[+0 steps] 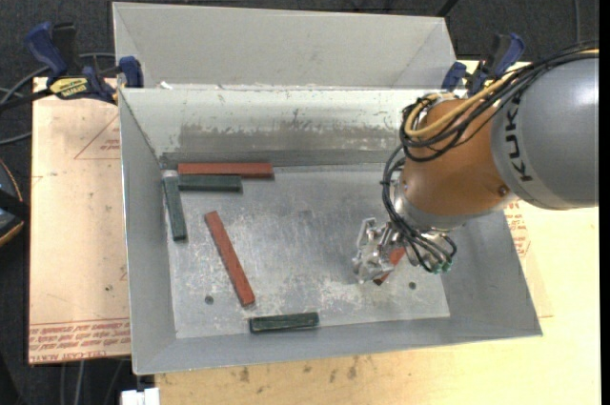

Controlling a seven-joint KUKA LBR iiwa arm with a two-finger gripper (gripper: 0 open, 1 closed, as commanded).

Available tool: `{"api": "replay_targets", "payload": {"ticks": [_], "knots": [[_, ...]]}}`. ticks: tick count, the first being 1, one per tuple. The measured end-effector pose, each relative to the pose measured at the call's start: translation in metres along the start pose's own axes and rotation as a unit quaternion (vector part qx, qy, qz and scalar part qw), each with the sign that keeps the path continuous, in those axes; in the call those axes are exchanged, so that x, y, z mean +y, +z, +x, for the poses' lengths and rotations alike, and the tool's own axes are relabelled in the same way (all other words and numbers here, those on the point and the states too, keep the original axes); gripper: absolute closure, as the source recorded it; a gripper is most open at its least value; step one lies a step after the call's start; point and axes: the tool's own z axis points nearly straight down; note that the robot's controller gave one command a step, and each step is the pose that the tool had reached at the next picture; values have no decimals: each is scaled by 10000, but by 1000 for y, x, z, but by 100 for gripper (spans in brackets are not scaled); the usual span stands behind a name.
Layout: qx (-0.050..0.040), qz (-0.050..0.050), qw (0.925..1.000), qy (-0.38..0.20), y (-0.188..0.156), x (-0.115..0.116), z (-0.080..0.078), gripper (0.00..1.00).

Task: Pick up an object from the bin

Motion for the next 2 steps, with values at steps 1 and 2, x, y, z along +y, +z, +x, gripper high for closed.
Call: {"api": "replay_targets", "payload": {"ticks": [1, 2], "knots": [[-11, -16, 9982, -597, -22, 20, -14, 100], [-35, -9, 9972, -749, 22, 34, 8, 0]]}}
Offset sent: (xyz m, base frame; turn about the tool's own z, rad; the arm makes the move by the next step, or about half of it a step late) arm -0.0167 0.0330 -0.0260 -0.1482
